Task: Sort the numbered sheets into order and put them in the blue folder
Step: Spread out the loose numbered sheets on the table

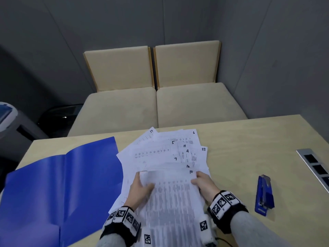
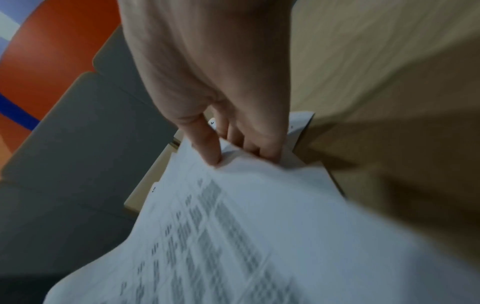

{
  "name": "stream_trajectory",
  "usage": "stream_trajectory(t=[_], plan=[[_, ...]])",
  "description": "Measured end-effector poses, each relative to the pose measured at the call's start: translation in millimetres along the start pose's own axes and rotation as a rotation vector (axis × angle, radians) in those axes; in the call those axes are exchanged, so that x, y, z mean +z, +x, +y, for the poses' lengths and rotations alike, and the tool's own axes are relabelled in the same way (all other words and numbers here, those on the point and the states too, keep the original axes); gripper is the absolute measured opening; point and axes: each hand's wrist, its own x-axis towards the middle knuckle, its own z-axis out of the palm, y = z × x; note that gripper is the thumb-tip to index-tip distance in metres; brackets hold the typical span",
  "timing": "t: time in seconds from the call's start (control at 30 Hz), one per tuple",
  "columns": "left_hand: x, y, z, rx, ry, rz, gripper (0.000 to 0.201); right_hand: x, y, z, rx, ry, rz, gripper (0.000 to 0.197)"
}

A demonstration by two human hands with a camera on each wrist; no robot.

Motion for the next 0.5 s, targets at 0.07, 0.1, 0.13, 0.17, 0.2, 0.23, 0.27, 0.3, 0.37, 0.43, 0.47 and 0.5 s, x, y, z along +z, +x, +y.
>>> stream_trajectory(t=[0.07, 0.1, 0.13, 0.17, 0.2, 0.23, 0.27, 0.3, 0.37, 0.43, 0.47, 0.5], plan=[[-2, 2, -5, -0.016, 0.020, 0.030, 0.045, 2, 5, -8, -0.036, -0.081, 0.024, 0.015], [-4, 3, -9, -0.023, 0.040, 0.046, 0.044, 0, 11, -12, -0.082, -0.121, 0.091, 0.012], [-7, 4, -13, -0.028, 0.063, 0.052, 0.041, -2, 18, -18, -0.129, -0.153, 0.160, 0.012], [-9, 5, -15, -0.025, 0.091, 0.055, 0.040, -4, 25, -25, -0.162, -0.193, 0.220, 0.012], [-11, 6, -17, -0.026, 0.122, 0.059, 0.040, -6, 32, -34, -0.188, -0.242, 0.267, 0.013], [-12, 7, -18, -0.030, 0.144, 0.063, 0.041, -6, 39, -42, -0.197, -0.292, 0.292, 0.016], [-12, 6, -19, -0.037, 0.156, 0.071, 0.042, -5, 45, -50, -0.197, -0.328, 0.298, 0.021], [-12, 7, -19, -0.040, 0.172, 0.082, 0.043, -3, 51, -58, -0.191, -0.364, 0.291, 0.025], [-10, 9, -16, -0.023, 0.276, 0.151, 0.045, 3, 62, -71, -0.181, -0.436, 0.267, 0.029], [-8, 21, -8, 0.057, 0.492, 0.310, 0.052, 7, 70, -77, -0.158, -0.461, 0.256, 0.028], [-7, 31, -1, 0.140, 0.609, 0.375, 0.053, 9, 73, -78, -0.140, -0.458, 0.255, 0.026], [-5, 44, 8, 0.252, 0.708, 0.415, 0.052, 9, 74, -79, -0.124, -0.446, 0.260, 0.024]])
